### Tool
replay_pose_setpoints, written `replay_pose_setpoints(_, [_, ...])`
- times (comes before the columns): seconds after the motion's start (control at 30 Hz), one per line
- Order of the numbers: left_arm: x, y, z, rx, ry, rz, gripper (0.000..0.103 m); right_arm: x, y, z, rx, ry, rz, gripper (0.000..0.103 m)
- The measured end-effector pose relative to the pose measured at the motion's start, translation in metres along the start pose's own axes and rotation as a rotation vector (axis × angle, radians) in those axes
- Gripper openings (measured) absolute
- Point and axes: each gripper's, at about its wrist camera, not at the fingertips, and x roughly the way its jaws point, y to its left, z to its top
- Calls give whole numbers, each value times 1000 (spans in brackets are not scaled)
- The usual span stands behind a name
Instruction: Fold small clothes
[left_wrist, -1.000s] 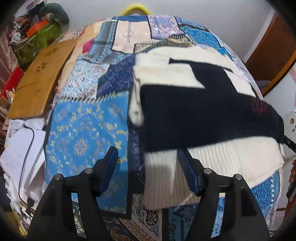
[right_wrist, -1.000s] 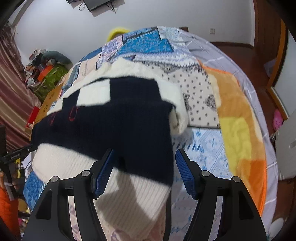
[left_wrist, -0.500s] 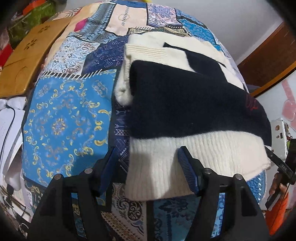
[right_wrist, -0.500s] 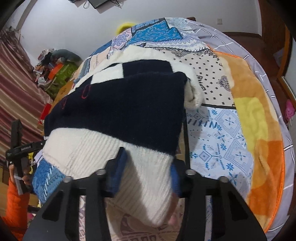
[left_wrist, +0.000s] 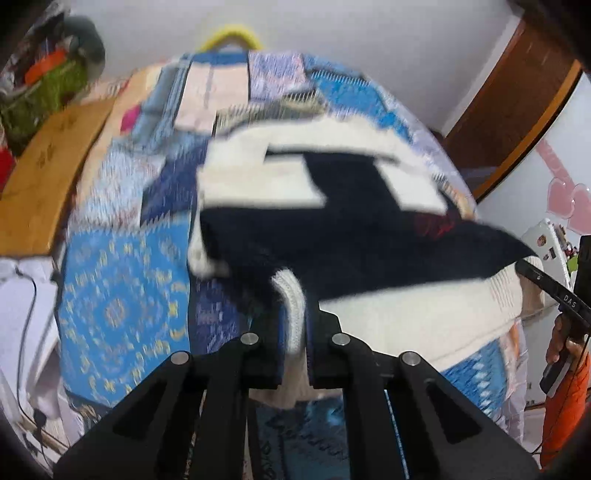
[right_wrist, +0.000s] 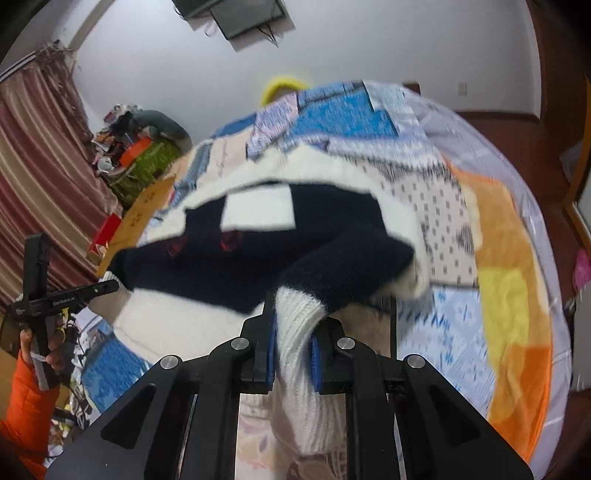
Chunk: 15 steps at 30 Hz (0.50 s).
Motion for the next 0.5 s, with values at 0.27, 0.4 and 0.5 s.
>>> replay_pose_setpoints(0.27, [-27, -2, 52, -10, -139, 21, 7, -1, 7, 43, -47, -82, -14, 13])
replay_pose_setpoints(0.4, [-20, 8, 76, -41, -157, 49, 7, 5, 1, 65, -36, -109, -26, 13])
replay_pose_setpoints(0.5, [-6, 24, 92, -94, -148, 63, 7, 12, -6, 81, -22, -118, -40, 13])
